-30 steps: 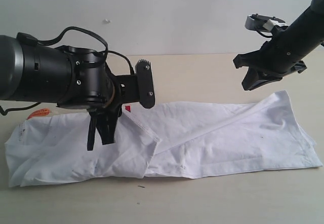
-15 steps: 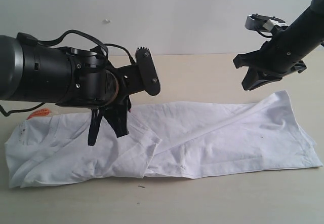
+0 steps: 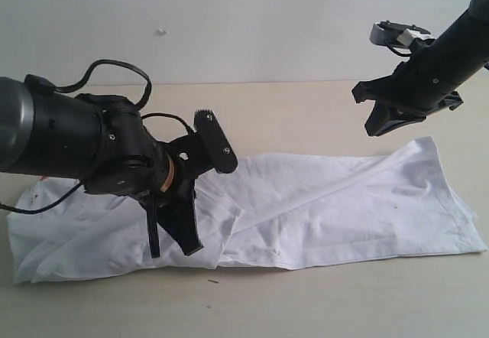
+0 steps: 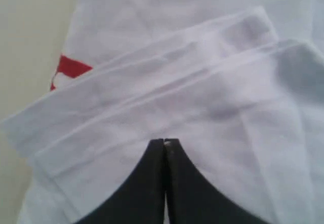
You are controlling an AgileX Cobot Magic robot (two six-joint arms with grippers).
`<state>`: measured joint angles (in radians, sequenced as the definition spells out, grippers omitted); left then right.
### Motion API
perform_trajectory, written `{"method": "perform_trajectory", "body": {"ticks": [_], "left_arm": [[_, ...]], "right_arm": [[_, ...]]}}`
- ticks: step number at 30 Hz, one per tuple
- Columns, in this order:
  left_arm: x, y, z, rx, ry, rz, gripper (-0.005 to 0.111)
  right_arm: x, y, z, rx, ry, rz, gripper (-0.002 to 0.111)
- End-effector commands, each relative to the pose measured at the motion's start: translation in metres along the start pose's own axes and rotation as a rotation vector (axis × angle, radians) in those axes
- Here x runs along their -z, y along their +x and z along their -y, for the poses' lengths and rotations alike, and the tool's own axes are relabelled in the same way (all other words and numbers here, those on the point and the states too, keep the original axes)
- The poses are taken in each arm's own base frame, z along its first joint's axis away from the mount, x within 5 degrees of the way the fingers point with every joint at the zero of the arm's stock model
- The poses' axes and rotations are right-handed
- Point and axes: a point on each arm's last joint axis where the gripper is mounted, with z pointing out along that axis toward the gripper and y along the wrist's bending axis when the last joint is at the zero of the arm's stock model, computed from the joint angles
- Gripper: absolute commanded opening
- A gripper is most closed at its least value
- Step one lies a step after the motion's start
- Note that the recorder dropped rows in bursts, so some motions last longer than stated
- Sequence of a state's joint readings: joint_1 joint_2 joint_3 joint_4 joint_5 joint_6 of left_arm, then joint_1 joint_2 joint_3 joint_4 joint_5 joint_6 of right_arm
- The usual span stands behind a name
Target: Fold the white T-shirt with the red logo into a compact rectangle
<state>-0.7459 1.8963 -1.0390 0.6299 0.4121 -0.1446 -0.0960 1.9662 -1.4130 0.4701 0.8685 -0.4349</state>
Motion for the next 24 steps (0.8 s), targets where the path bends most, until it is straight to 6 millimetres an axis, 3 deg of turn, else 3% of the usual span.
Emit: {"method": "perform_trajectory", "body": {"ticks": [1, 3, 6, 15, 18, 24], "left_arm": [[-0.029, 0.021, -0.004, 0.036, 0.036, -0.111, 0.0], [-0.04, 0.029, -0.001, 0.024, 0.048, -0.169, 0.0], [-0.039, 0.03, -0.002, -0.004, 0.043, -0.205, 0.0], [-0.001, 0.014, -0.021, 0.014, -0.016, -0.116, 0.0], [0.017, 0.01, -0.03, 0.043, -0.038, -0.055, 0.0], [0.026, 0.034, -0.064, 0.217, -0.059, -0.065, 0.0]], "right_arm": [[0.004, -0.001, -0.002, 0.022, 0.008, 0.014, 0.009], [0.004, -0.001, -0.002, 0.022, 0.008, 0.014, 0.009], [0.004, -0.002, -0.002, 0.022, 0.011, 0.019, 0.009], [0.006, -0.003, -0.002, 0.023, 0.013, 0.028, 0.009], [0.016, -0.005, -0.005, 0.032, 0.021, 0.062, 0.009], [0.039, -0.003, -0.015, 0.05, 0.007, 0.078, 0.008]]}}
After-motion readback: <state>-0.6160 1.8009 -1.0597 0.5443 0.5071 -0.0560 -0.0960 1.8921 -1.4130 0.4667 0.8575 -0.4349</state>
